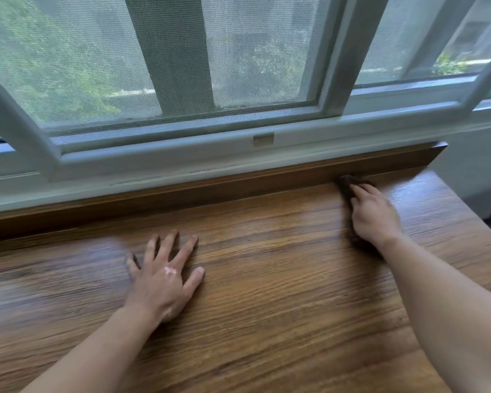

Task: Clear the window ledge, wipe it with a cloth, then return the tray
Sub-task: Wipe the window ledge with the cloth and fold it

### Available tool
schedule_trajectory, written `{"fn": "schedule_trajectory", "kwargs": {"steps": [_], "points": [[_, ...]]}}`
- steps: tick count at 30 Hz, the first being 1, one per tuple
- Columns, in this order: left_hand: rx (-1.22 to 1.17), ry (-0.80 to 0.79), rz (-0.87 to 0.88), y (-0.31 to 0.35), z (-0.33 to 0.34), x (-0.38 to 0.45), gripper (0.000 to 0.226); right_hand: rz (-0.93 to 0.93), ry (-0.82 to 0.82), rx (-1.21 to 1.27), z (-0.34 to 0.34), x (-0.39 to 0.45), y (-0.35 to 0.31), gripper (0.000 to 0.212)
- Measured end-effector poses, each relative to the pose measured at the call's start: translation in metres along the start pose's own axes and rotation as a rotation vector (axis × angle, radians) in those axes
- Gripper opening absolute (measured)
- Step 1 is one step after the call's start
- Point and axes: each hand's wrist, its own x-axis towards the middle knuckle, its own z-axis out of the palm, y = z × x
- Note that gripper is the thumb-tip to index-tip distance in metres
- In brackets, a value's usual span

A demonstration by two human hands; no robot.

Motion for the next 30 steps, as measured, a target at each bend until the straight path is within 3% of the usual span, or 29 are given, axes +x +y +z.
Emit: {"fn": "schedule_trajectory", "kwargs": {"steps": [6, 15, 19, 27, 30], "points": [[-0.016, -0.001, 0.013, -0.006, 0.000, 0.000, 0.073, -0.093, 0.002, 0.033, 0.010, -0.052, -0.050, 0.042], [-0.056, 0.039, 0.055, -0.018, 0.000, 0.000, 0.062, -0.373, -0.040, 0.041, 0.053, -0.205, -0.194, 0.048], [-0.050, 0.059, 0.056, -0.026, -0.002, -0.004, 0.071, -0.466, -0.061, 0.054, 0.066, -0.259, -0.237, 0.052], [0.017, 0.021, 0.113, -0.032, -0.003, -0.021, 0.069, -0.437, -0.124, 0.024, 0.048, -0.244, -0.199, 0.057], [0.030, -0.011, 0.150, -0.035, -0.005, -0.025, 0.071, -0.356, -0.055, 0.011, 0.038, -0.231, -0.165, 0.053]]}}
